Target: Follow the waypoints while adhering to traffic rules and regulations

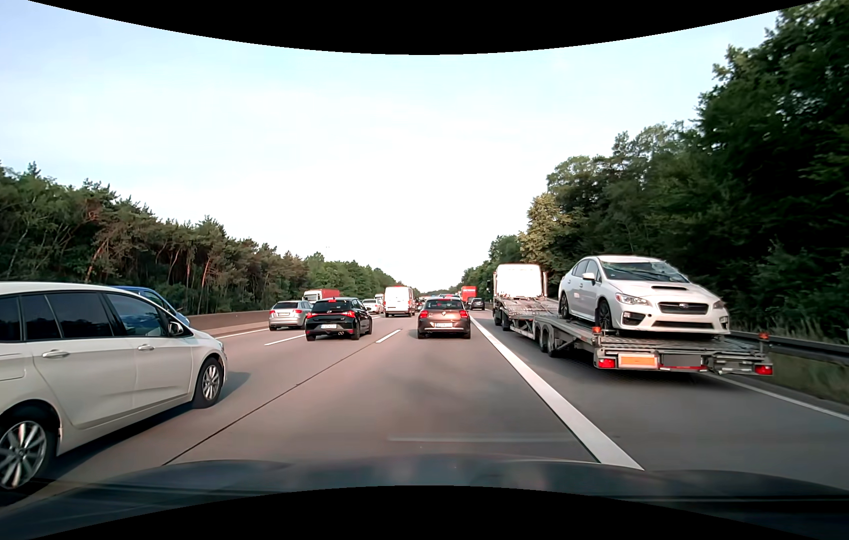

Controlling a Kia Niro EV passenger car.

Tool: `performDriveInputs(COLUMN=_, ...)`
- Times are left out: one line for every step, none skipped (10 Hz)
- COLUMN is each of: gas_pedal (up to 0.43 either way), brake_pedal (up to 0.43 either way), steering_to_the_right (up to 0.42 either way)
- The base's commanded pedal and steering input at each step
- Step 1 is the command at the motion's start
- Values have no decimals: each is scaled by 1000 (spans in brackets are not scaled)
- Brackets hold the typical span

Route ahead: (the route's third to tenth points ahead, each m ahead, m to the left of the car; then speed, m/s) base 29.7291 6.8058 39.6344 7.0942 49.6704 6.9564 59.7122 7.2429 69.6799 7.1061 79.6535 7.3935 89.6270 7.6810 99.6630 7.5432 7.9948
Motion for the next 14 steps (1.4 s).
performDriveInputs(gas_pedal=0, brake_pedal=110, steering_to_the_right=-4)
performDriveInputs(gas_pedal=0, brake_pedal=110, steering_to_the_right=-4)
performDriveInputs(gas_pedal=0, brake_pedal=110, steering_to_the_right=-5)
performDriveInputs(gas_pedal=0, brake_pedal=110, steering_to_the_right=-5)
performDriveInputs(gas_pedal=0, brake_pedal=110, steering_to_the_right=-5)
performDriveInputs(gas_pedal=0, brake_pedal=110, steering_to_the_right=-5)
performDriveInputs(gas_pedal=0, brake_pedal=110, steering_to_the_right=-5)
performDriveInputs(gas_pedal=0, brake_pedal=110, steering_to_the_right=-4)
performDriveInputs(gas_pedal=0, brake_pedal=110, steering_to_the_right=-4)
performDriveInputs(gas_pedal=0, brake_pedal=110, steering_to_the_right=-4)
performDriveInputs(gas_pedal=0, brake_pedal=110, steering_to_the_right=-4)
performDriveInputs(gas_pedal=0, brake_pedal=110, steering_to_the_right=-4)
performDriveInputs(gas_pedal=0, brake_pedal=110, steering_to_the_right=-4)
performDriveInputs(gas_pedal=0, brake_pedal=110, steering_to_the_right=-4)
